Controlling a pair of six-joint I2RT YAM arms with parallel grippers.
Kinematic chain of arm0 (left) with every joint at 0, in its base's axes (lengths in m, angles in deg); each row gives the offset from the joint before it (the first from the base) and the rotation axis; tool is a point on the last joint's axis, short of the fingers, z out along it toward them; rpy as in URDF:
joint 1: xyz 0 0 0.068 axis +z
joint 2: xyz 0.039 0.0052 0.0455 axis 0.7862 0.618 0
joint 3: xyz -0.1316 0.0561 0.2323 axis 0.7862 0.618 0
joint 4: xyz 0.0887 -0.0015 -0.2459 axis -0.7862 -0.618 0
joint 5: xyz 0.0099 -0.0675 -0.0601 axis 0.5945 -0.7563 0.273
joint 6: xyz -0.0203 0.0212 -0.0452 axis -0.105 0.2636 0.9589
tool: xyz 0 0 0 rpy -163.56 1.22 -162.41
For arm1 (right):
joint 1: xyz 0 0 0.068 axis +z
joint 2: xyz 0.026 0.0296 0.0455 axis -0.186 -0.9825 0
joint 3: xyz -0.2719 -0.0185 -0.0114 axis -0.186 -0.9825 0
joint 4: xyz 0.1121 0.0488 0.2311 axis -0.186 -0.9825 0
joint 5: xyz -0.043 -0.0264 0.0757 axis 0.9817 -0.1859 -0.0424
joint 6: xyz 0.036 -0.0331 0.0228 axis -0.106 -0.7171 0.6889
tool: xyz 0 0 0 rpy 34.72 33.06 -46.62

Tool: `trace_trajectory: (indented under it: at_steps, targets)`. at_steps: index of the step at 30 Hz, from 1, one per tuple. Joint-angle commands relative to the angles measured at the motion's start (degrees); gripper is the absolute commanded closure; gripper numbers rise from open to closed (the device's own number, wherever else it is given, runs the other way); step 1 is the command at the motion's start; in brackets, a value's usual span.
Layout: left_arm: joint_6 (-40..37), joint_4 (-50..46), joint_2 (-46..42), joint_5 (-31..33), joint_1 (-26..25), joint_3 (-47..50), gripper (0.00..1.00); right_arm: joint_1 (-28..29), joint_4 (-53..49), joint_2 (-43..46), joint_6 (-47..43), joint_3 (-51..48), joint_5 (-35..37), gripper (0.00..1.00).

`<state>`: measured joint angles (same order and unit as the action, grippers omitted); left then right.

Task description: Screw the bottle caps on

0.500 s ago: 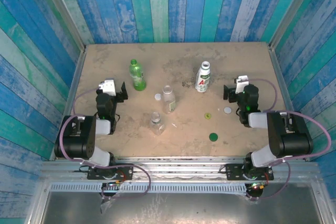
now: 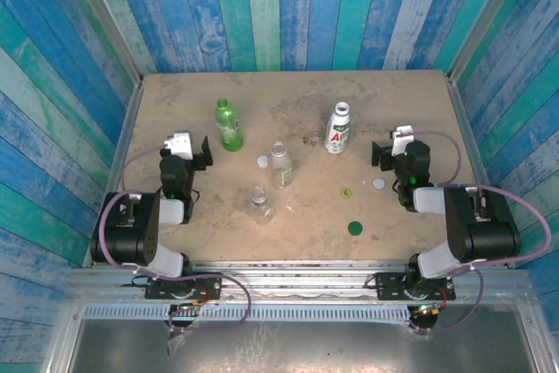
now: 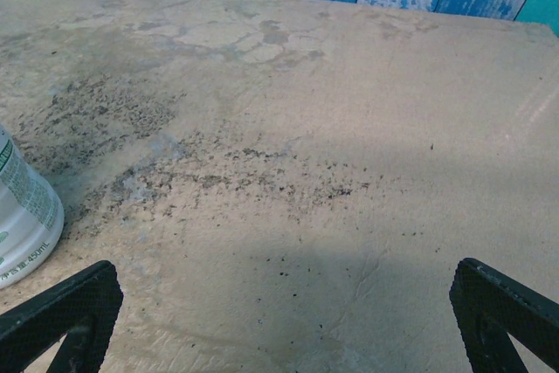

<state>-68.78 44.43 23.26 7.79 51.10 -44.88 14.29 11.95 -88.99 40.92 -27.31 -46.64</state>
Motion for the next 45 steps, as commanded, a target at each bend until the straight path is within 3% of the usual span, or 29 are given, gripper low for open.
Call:
trace_trajectory:
  at_steps: [1, 19, 25, 30, 33, 37, 41, 45]
  targets:
    - [0.04, -0.28, 1.21, 0.68, 0.20, -0.35, 0.06, 0.03, 0.12, -0.49, -0.50, 1.05, 0.32, 0.00]
    - [-0.17, -0.61, 0.60, 1.07, 0.19, -0.37, 0.06, -0.09, 0.45, -0.11, -0.46, 0.79, 0.50, 0.00]
    - [0.54, -8.79, -6.96, 3.31, -0.14, -1.54, 0.06, 0.06, -10.37, 6.78, 0.21, 3.66, 1.19, 0.00]
    - [-0.62, -17.44, -15.73, 11.74, -5.37, -3.27, 0.06, 1.54, -22.17, 14.50, 1.36, 6.85, -0.79, 0.00]
    - [0.33, -25.97, -22.83, 15.70, -8.03, -6.06, 0.06, 4.51, -29.36, 19.15, 2.14, 9.51, -1.77, 0.00]
    - [0.79, -40.73, -30.43, 13.10, -9.35, -13.62, 0.06, 11.18, -40.24, 22.46, 0.31, 14.79, -2.83, 0.00]
    - [2.13, -53.04, -35.42, 7.30, -9.78, -21.04, 0.06, 19.69, -49.24, 24.60, 0.20, 19.71, -3.98, 0.00]
    - [3.09, -59.46, -37.95, -0.72, -9.86, -25.49, 0.06, 28.71, -53.49, 25.37, 2.61, 23.50, -4.27, 0.01]
